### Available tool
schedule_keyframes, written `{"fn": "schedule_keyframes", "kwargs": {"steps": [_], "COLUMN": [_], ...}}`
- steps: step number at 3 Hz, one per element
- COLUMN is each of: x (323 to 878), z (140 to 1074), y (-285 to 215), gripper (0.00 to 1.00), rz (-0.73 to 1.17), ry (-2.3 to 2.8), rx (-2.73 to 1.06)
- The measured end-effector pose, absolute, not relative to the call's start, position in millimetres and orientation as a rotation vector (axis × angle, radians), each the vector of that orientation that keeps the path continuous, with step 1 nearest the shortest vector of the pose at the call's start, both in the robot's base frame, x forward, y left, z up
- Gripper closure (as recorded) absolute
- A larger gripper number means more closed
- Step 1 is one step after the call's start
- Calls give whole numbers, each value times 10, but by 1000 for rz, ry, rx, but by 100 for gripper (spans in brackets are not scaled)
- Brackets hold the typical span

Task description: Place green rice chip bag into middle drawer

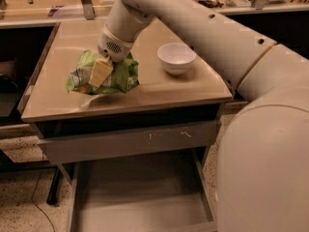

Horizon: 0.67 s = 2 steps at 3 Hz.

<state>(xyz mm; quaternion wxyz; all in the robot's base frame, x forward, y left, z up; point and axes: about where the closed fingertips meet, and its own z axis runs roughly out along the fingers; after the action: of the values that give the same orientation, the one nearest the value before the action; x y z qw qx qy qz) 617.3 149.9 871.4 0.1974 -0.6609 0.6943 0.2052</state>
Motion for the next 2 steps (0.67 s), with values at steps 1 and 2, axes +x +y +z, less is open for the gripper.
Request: {"fn": "schedule_keyframes", "kwargs": {"steps": [1,2], "x": [5781,5781], "z": [8812,8812], "y": [1438,1438], "gripper": [100,100], "rz": [591,591], "ry": [1954,1954], "rx": [-1854,-1854]}}
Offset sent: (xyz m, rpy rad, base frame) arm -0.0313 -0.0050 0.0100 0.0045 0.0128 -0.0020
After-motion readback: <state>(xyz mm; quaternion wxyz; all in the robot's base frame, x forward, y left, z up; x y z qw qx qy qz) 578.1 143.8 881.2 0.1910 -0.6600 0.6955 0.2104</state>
